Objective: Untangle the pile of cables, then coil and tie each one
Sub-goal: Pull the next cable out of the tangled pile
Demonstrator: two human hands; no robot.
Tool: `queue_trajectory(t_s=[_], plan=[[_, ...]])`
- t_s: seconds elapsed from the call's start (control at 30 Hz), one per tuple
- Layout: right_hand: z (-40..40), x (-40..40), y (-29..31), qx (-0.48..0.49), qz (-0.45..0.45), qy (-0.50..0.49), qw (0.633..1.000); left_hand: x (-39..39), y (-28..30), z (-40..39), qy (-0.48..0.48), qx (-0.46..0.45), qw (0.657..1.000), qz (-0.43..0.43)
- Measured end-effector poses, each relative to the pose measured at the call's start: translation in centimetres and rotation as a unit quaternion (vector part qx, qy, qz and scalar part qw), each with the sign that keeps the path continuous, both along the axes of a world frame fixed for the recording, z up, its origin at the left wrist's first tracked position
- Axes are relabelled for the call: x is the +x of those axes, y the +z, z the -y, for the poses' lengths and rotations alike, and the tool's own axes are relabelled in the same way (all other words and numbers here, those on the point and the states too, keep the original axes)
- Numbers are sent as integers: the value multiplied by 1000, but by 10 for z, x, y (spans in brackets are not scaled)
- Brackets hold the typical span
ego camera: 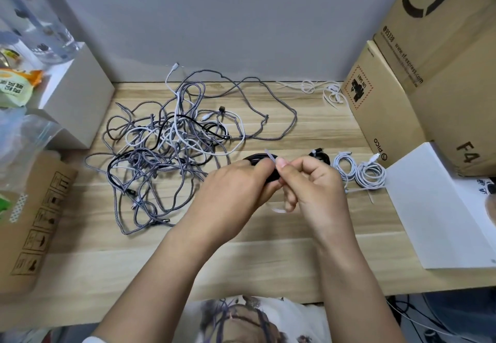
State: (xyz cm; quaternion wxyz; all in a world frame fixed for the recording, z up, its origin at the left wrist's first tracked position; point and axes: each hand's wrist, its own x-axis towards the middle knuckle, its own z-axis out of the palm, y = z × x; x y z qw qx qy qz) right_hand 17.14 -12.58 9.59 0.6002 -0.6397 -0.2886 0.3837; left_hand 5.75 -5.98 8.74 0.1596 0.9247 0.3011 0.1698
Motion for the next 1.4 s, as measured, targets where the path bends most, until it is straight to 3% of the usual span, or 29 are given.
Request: queue_trajectory(t_s=[0.07,0.17,0.43,0.6,0.67,0.77,0.83,0.93,1.1,1.4], plan=[[-1,6,-7,-8,107,-2,994,-3,0,-5,-23,-17,998,-51],[-3,8,-11,-29,144,-8,989,-5,3,-11,-42,-42,997,-48],[-2,10,-3,33,-6,14,999,-2,-9,-7,-96,-83,992,10],[-4,8,1,50,-19,-30,998,3,-17,-2,-96,-134,985,41],[-2,13,12,94,-16,-68,993,6,-28,2,-116,-177,977,24],[7,13,34,187,-47,-72,979,6,-42,5,-85,-291,947,104],[10,9,40,233,-75,-47,968,9,-39,3,-72,-316,935,141],[2,9,37,225,-105,-17,969,11,-31,1,-69,-286,945,142],[-8,9,18,120,-83,9,989,13,-29,9,-57,-242,962,117],[-3,-2,15,173,-175,28,969,23,-27,13,22,-231,971,53]])
